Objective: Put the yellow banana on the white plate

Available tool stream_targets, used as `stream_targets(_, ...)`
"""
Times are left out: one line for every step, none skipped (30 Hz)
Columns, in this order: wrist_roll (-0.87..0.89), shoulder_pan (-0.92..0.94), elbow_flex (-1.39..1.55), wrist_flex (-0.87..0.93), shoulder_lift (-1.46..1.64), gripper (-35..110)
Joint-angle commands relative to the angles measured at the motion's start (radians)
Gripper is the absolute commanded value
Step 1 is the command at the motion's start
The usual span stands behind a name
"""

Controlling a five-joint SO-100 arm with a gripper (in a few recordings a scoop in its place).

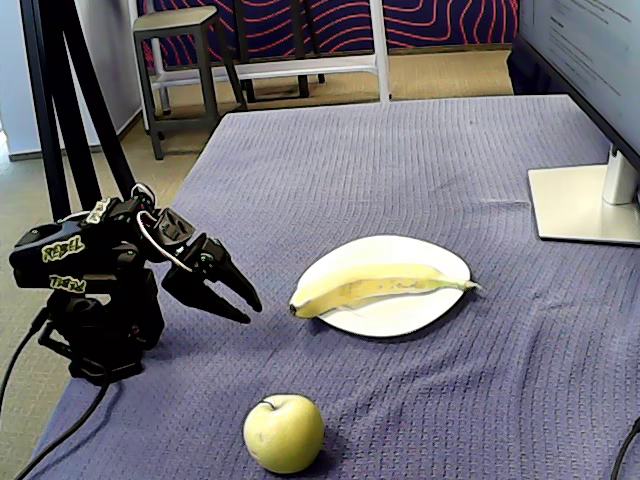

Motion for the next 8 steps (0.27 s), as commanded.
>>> stream_targets(0.011,0.002,0.0,0.003,0.008,0)
stream_targets(0.012,0.002,0.0,0.003,0.008,0)
stream_targets(0.012,0.002,0.0,0.003,0.006,0)
stream_targets(0.012,0.002,0.0,0.003,0.006,0)
stream_targets(0.014,0.0,0.0,0.003,0.006,0)
stream_targets(0.014,0.0,0.0,0.003,0.006,0)
stream_targets(0.014,0.0,0.0,0.003,0.006,0)
stream_targets(0.014,-0.002,0.0,0.003,0.006,0)
